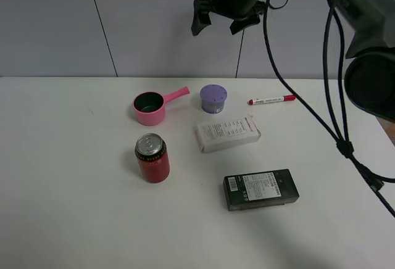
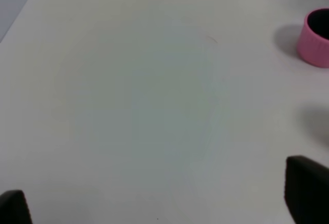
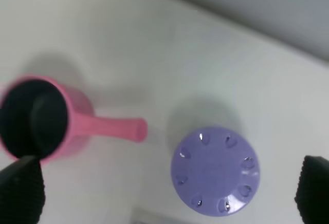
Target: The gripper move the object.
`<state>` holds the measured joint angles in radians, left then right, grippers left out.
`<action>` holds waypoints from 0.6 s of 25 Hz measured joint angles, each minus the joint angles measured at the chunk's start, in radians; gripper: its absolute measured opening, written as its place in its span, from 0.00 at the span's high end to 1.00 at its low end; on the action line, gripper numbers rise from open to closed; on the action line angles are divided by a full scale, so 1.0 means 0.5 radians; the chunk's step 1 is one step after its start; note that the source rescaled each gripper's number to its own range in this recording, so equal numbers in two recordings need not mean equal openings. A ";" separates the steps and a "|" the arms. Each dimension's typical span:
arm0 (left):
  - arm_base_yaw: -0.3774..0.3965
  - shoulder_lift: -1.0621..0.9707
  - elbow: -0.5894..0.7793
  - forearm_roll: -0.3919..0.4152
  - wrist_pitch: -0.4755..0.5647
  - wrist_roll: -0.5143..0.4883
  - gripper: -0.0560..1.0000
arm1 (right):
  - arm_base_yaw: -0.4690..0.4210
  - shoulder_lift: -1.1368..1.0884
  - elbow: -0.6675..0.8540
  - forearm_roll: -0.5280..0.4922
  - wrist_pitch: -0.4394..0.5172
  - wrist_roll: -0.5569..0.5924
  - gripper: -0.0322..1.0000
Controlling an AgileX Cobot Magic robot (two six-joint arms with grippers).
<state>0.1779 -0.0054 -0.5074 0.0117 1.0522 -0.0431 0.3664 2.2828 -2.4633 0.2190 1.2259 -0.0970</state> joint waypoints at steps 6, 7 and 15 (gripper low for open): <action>0.000 0.000 0.000 0.000 0.000 0.000 0.00 | 0.000 -0.330 0.000 -0.109 -0.009 0.000 0.01; 0.000 0.000 0.000 0.000 0.000 0.000 0.00 | 0.000 -0.373 0.000 -0.125 -0.009 0.000 0.01; 0.000 0.000 0.000 0.000 0.000 0.000 0.00 | -0.002 -0.660 0.116 -0.170 -0.015 0.002 0.01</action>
<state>0.1779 -0.0054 -0.5074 0.0117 1.0522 -0.0431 0.3657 1.9530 -2.4054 0.1340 1.2182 -0.0958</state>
